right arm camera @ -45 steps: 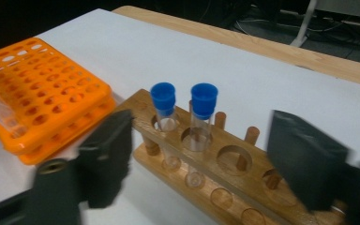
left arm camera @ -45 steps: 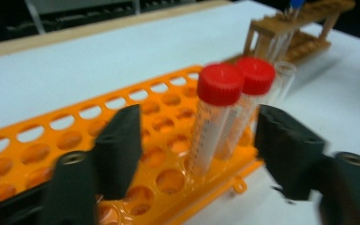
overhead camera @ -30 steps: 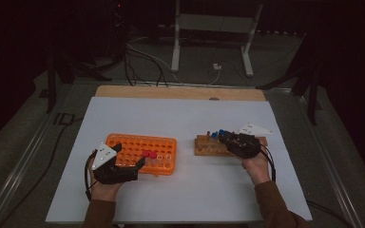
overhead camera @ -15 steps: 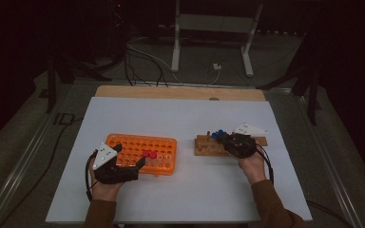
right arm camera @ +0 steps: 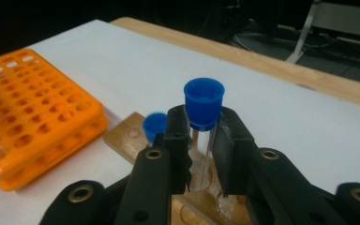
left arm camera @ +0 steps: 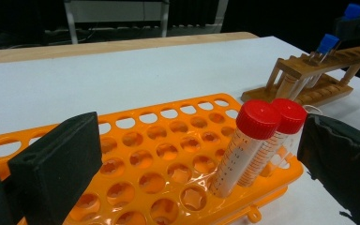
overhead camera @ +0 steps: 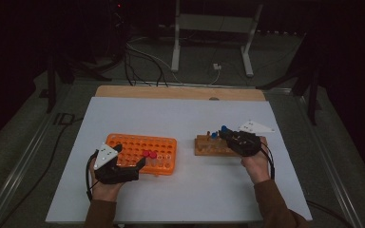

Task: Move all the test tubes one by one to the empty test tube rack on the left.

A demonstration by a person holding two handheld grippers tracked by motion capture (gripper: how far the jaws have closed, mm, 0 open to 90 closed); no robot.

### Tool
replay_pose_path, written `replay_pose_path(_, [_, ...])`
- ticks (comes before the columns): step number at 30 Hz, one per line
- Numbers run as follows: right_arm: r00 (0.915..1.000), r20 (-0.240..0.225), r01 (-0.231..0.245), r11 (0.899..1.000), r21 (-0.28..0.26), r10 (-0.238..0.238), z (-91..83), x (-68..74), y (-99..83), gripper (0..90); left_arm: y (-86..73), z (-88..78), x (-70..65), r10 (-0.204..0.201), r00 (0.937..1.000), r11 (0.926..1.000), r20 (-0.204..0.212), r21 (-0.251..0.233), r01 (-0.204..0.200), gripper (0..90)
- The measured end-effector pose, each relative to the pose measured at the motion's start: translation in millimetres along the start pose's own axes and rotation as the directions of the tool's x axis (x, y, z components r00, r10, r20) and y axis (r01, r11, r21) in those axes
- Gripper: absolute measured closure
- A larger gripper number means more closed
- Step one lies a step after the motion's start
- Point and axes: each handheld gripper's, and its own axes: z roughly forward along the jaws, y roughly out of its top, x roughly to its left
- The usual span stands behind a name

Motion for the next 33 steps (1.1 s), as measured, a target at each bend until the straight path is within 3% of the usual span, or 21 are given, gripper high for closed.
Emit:
replay_pose_path(21, [0.9999, -0.013, 0.008, 0.998, -0.068, -0.009, -23.6, 3.6, 25.5, 77.0, 0.6, 1.9, -4.2, -0.007, 1.0, 0.9999, 0.001, -0.015, 0.007, 0.8])
replay_pose_path(33, [0.9978, -0.049, 0.042, 0.997, -0.066, -0.045, -30.3, 17.0, 26.5, 77.0, 5.3, 1.2, -14.3, 0.025, 0.9997, 0.9992, -0.003, -0.03, -0.025, 0.8])
